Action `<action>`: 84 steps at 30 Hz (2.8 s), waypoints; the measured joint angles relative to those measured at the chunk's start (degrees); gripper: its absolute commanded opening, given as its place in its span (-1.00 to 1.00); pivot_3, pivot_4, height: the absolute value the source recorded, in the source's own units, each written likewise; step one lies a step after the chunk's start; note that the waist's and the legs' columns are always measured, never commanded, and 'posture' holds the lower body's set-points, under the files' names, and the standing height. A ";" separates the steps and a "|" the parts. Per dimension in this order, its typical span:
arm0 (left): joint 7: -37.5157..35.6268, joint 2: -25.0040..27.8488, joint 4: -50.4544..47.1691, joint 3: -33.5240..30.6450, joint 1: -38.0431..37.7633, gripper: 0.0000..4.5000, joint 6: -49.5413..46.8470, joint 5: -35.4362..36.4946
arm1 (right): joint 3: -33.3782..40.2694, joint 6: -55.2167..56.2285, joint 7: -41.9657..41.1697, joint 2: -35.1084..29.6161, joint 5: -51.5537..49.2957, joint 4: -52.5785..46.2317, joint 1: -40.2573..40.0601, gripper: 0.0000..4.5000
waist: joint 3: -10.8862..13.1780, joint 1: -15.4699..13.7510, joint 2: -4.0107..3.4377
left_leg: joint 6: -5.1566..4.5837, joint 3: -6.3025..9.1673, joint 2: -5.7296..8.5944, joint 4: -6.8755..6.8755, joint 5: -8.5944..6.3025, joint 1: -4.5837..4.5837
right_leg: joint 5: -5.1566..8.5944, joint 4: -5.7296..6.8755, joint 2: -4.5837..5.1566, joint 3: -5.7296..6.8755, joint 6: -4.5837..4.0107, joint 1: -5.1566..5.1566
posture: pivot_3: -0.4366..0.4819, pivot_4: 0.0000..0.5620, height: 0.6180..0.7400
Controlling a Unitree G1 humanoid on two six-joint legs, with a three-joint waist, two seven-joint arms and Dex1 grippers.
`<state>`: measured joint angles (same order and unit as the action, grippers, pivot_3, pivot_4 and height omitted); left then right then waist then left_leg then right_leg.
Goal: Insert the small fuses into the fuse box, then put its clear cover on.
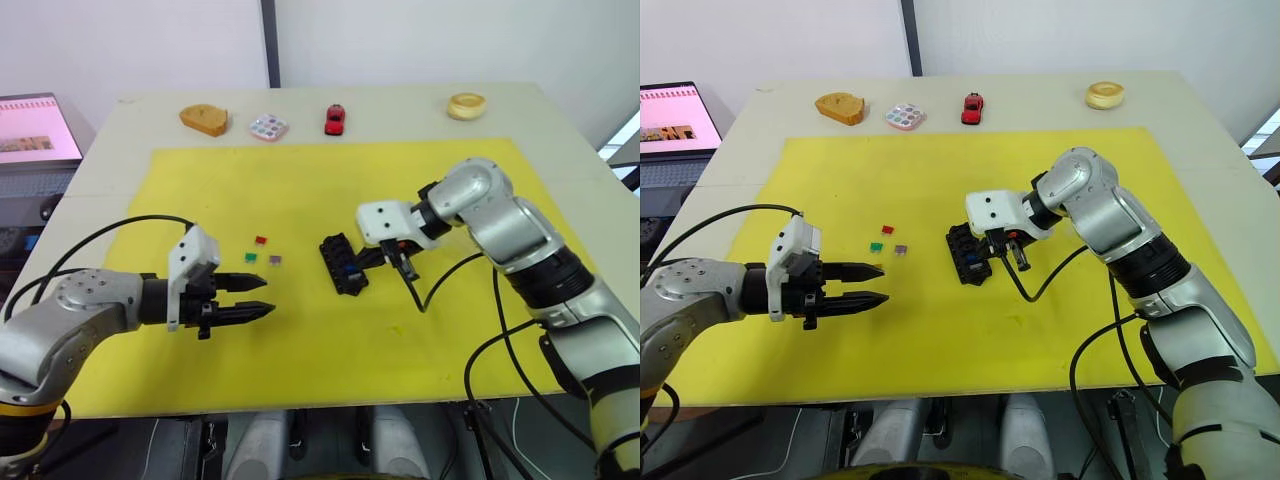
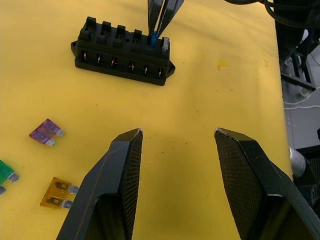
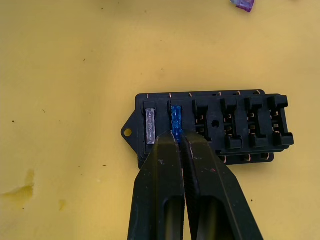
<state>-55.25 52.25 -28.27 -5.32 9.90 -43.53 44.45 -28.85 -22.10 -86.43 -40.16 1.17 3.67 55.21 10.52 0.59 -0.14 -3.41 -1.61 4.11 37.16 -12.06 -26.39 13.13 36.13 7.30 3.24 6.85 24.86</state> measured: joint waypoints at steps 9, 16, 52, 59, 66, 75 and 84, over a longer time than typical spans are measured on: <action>0.41 -0.45 -0.03 0.00 -0.05 0.06 0.00 0.00 | -0.03 -0.32 -0.49 0.53 0.95 0.00 0.03 -1.00 | -0.02 0.02 0.01 | 0.00 0.00 0.00 0.00 0.00 0.07 | 0.00 0.00 -0.02 0.00 0.00 -0.10 | -0.05 -0.47 1.00; 0.56 -0.50 -0.59 0.00 -0.26 0.06 0.00 -0.01 | 0.03 -1.08 -0.54 0.65 0.82 -0.16 0.03 -1.00 | -0.03 0.02 0.01 | 0.00 0.01 0.00 0.00 0.00 0.08 | 0.00 0.00 -0.02 0.00 0.00 -0.11 | -0.05 -0.47 1.00; 0.55 -0.66 -0.11 0.00 -0.17 0.08 0.01 -0.06 | 0.37 -3.45 0.17 1.14 0.17 -0.80 0.01 -0.86 | -0.03 0.03 0.01 | 0.00 0.01 0.00 0.03 0.01 0.09 | 0.00 0.03 -0.03 -0.01 0.00 -0.12 | -0.05 -0.47 1.00; 0.51 -0.66 0.13 0.00 -0.15 0.08 0.01 -0.06 | 0.49 -4.11 0.73 1.19 -0.28 -1.33 0.02 -0.54 | -0.03 0.00 0.01 | 0.00 0.01 0.00 0.04 0.01 0.09 | 0.00 0.03 -0.03 -0.01 0.00 -0.12 | -0.05 -0.47 1.00; 0.44 -0.65 0.14 0.00 -0.16 0.08 0.01 -0.06 | 1.15 -4.80 0.50 1.18 -1.42 -1.26 0.07 -0.54 | -0.03 0.01 0.01 | 0.00 0.01 0.00 0.04 0.01 0.09 | 0.00 0.04 -0.04 -0.01 0.00 -0.13 | -0.05 -0.47 1.00; -1.14 1.59 0.42 -2.43 3.15 0.08 -1.47 2.25 | 9.18 -5.48 -0.54 1.08 -9.38 0.04 -0.44 -0.65 | -0.04 -0.07 0.03 | 0.00 0.08 0.00 0.08 0.00 0.09 | 0.00 0.02 -0.06 -0.01 0.00 -0.20 | -0.05 -0.47 1.00; -1.94 0.24 0.29 2.22 6.64 0.08 0.27 -1.28 | 9.87 -3.01 1.66 1.19 -11.41 -0.11 -9.31 -0.99 | -0.04 0.02 0.03 | -0.11 0.07 0.00 0.06 0.07 0.15 | 0.00 0.03 -0.08 -0.02 0.00 -0.25 | -0.05 -0.47 1.00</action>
<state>-57.18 52.50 -27.98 -3.10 16.54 -43.26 43.17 -18.98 -25.11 -84.77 -38.97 -10.25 3.57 45.90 10.48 0.62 -0.11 -3.52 -1.54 4.11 37.22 -11.99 -26.25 13.13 36.16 7.22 3.22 6.85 24.61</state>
